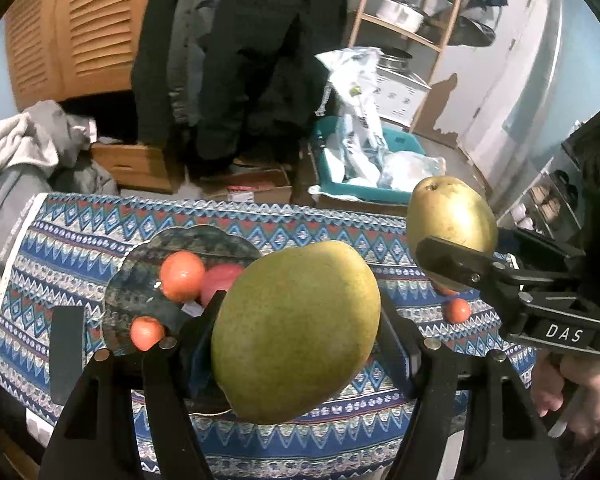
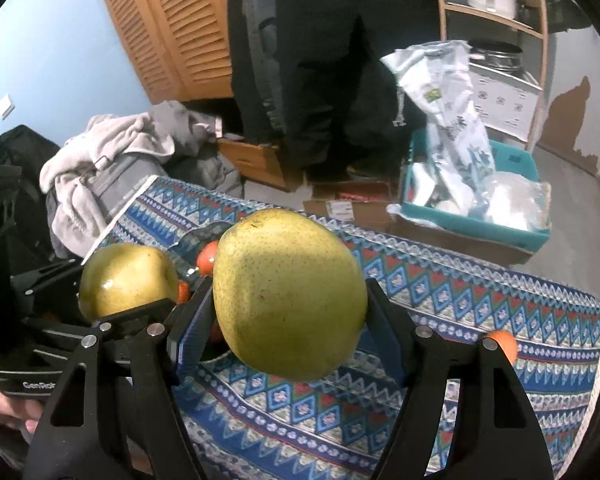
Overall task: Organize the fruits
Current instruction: 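Lower both pears into the glass bowl and open both tools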
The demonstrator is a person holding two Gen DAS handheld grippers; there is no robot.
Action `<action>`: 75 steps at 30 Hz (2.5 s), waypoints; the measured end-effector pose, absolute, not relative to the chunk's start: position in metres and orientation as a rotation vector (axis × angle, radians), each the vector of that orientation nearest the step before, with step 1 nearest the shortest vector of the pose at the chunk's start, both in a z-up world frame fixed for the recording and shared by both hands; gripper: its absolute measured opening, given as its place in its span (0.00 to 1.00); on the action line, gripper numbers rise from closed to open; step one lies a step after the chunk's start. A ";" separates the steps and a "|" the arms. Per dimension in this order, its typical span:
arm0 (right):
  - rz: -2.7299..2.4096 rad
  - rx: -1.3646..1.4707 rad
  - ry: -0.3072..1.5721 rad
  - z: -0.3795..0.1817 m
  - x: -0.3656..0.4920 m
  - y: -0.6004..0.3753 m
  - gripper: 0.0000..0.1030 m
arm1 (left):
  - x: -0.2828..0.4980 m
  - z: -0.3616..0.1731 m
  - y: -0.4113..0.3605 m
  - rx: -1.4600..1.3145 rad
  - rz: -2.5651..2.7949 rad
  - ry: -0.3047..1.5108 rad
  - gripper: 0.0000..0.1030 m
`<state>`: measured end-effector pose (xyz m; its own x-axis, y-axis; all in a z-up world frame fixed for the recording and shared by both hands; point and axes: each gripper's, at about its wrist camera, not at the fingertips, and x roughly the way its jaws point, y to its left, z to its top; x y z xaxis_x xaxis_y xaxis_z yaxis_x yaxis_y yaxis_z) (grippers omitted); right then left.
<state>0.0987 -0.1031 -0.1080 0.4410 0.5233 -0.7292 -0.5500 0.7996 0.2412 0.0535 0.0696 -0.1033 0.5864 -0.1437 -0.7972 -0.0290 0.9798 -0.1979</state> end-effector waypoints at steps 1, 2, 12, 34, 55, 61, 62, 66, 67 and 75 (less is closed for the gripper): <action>0.672 -0.034 0.896 -0.109 0.100 -0.099 0.70 | 0.053 -0.105 0.075 -0.203 -0.060 0.945 0.70; 0.677 -0.034 0.899 -0.109 0.100 -0.094 0.70 | 0.052 -0.106 0.080 -0.208 -0.050 0.947 0.70; 0.732 -0.072 0.946 -0.129 0.107 -0.038 0.70 | 0.050 -0.130 0.137 -0.270 0.040 0.983 0.70; 0.846 -0.125 1.131 -0.203 0.126 0.085 0.70 | 0.043 -0.228 0.199 -0.379 0.180 1.164 0.70; 0.881 -0.183 1.209 -0.239 0.122 0.113 0.71 | 0.042 -0.241 0.193 -0.399 0.176 1.194 0.67; 0.891 -0.129 1.193 -0.227 0.125 0.104 0.70 | 0.040 -0.221 0.188 -0.351 0.175 1.150 0.67; 0.892 -0.124 1.188 -0.224 0.125 0.103 0.70 | 0.039 -0.221 0.188 -0.353 0.171 1.151 0.67; 0.880 -0.090 1.172 -0.210 0.128 0.090 0.70 | 0.041 -0.216 0.185 -0.354 0.167 1.149 0.67; 0.877 -0.084 1.167 -0.207 0.128 0.087 0.70 | 0.042 -0.215 0.185 -0.351 0.167 1.147 0.67; 0.792 -0.107 1.095 -0.179 0.127 0.050 0.70 | 0.045 -0.197 0.169 -0.332 0.146 1.118 0.73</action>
